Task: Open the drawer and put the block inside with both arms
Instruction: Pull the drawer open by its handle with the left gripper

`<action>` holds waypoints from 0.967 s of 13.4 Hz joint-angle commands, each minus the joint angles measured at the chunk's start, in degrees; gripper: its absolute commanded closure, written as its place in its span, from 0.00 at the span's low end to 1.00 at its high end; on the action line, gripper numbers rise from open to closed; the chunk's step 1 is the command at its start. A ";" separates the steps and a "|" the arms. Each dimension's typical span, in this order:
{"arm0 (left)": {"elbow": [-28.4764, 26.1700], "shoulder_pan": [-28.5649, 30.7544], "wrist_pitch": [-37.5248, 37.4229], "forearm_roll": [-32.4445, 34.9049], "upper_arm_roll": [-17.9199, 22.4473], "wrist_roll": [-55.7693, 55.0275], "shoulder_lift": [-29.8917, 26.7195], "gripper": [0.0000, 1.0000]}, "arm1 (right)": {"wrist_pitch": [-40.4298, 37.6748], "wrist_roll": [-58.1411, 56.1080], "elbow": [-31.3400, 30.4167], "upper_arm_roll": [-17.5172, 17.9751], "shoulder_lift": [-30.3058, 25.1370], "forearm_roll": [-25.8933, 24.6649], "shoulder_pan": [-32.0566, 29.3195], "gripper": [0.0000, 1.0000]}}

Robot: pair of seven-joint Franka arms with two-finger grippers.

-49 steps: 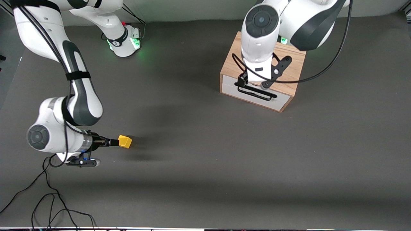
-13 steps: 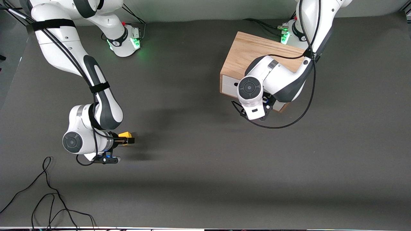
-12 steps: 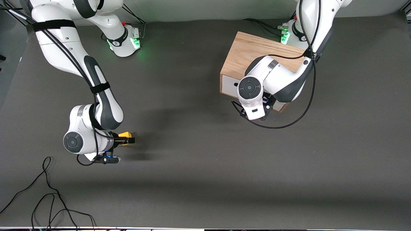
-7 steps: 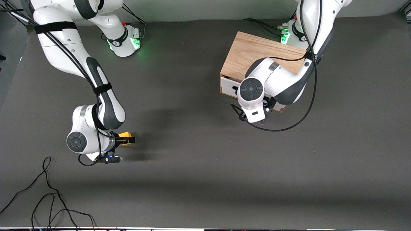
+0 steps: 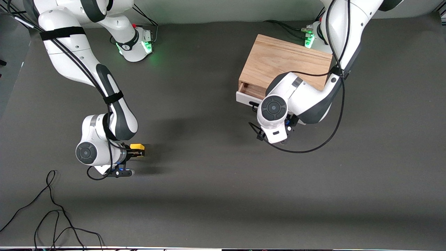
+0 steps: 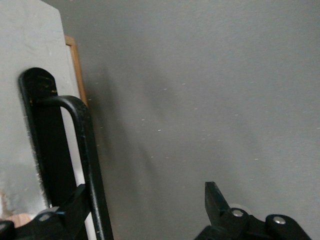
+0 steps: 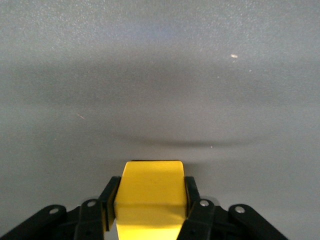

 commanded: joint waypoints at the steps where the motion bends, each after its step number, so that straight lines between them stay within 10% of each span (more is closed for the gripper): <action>1: 6.80 -0.70 1.59 2.01 0.03 -0.85 4.74 0.00 | -0.75 -0.90 -0.13 0.05 -2.86 -0.33 -0.15 1.00; 13: 7.78 -1.05 11.26 2.01 1.61 -0.68 4.92 0.00 | -16.13 -0.91 4.27 -1.44 -21.57 -0.68 -0.15 1.00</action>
